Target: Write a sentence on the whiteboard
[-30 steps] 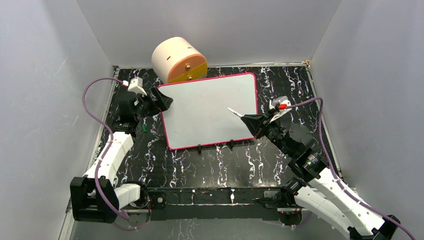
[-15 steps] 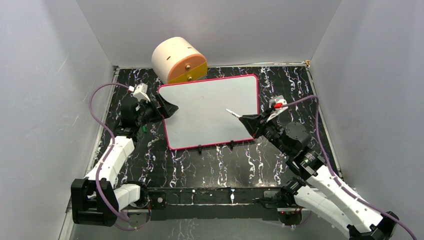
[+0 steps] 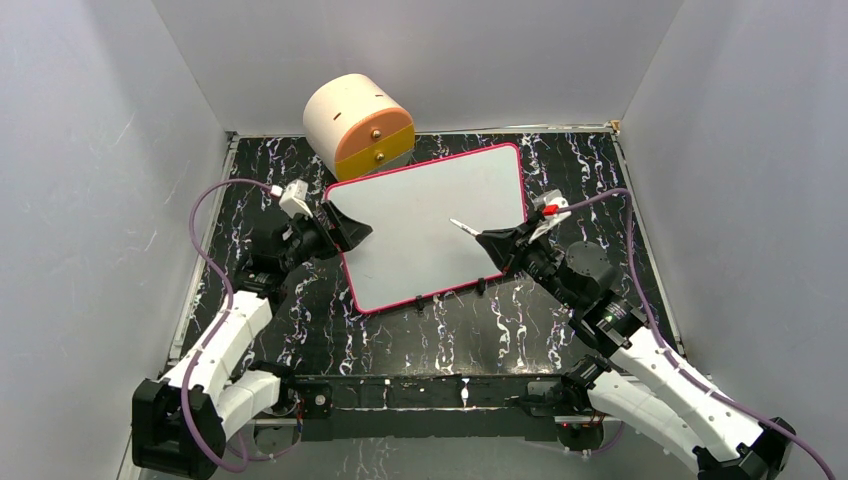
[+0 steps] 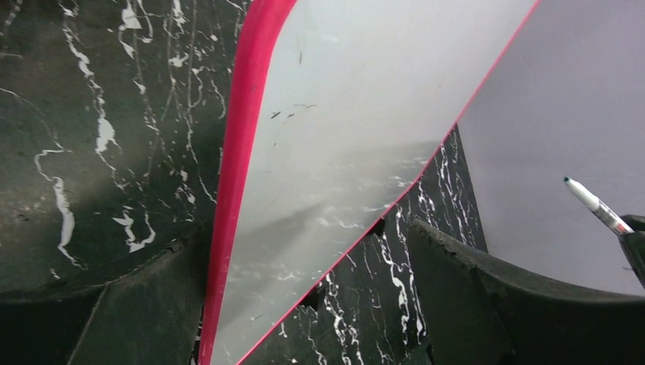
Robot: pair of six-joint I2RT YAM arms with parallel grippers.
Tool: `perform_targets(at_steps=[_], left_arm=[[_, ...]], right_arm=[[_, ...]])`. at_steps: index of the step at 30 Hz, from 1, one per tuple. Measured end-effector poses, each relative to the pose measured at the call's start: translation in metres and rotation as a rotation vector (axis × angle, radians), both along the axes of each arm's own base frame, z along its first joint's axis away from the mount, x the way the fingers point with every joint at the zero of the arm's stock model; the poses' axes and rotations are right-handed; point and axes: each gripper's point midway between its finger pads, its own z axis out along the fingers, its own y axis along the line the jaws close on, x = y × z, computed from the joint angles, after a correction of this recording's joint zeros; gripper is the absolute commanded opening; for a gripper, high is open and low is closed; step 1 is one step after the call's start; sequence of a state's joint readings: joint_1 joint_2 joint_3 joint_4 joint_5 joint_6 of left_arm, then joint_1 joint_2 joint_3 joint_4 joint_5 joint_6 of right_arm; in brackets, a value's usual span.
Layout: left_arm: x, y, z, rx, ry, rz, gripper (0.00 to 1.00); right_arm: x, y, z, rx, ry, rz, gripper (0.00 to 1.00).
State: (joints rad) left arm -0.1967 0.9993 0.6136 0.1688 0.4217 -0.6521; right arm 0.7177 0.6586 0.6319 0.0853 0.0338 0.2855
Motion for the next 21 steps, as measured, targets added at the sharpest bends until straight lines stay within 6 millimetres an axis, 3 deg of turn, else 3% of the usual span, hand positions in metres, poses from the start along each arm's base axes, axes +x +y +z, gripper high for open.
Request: perform_targets(at_steps=[10, 16, 21], left_arm=[[-0.023, -0.026, -0.01, -0.024, 0.02, -0.071, 0.92], [-0.03, -0.021, -0.005, 0.035, -0.036, -0.087, 0.9], [-0.022, -0.014, 0.002, 0.12, -0.064, -0.087, 0.9]], right_arm=[[0.002, 0.001, -0.004, -0.022, -0.001, 0.0, 0.0], [0.003, 0.003, -0.011, -0.054, 0.002, 0.015, 0.0], [0.002, 0.007, -0.012, -0.083, 0.003, 0.039, 0.0]])
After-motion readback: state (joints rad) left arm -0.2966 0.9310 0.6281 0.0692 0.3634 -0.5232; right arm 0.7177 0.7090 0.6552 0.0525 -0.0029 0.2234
